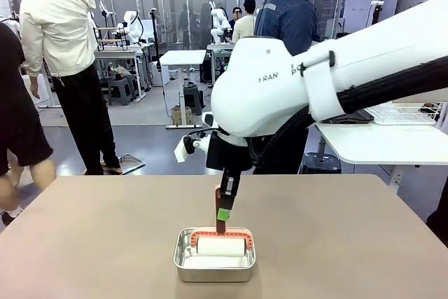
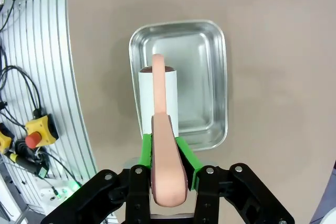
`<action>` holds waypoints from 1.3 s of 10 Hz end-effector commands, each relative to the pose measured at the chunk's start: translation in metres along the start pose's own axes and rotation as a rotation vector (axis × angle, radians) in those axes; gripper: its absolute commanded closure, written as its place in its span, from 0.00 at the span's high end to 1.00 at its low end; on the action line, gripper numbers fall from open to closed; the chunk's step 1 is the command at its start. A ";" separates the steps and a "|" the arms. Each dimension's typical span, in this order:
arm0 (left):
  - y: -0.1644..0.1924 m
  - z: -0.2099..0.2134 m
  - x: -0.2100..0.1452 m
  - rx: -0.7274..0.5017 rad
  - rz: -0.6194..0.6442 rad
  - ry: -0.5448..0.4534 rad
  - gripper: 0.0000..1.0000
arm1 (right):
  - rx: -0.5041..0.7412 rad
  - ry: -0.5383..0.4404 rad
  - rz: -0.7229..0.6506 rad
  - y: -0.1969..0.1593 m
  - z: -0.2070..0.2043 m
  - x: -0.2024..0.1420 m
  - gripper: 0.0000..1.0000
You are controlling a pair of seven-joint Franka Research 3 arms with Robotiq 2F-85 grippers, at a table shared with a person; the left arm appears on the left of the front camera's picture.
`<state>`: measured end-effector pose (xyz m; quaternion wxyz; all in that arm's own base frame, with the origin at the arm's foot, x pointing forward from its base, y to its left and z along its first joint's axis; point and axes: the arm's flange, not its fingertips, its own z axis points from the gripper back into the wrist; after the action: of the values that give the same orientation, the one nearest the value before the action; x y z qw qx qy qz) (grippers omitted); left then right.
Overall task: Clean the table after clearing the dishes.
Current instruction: Place the Lint Roller back on top of the Airtight Container.
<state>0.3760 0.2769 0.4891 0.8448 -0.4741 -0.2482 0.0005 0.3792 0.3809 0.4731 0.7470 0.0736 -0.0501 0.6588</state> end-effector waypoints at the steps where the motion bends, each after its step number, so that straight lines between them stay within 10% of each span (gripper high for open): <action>1: -0.005 0.003 -0.002 0.002 0.012 0.010 1.00 | -0.003 0.024 -0.004 -0.004 -0.002 0.017 0.22; 13: -0.005 0.003 -0.002 0.002 0.012 0.010 1.00 | 0.138 0.017 0.115 -0.091 -0.048 0.001 0.22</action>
<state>0.3760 0.2769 0.4891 0.8448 -0.4741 -0.2482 0.0005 0.4624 0.3774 0.4203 0.7106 0.1049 -0.0066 0.6957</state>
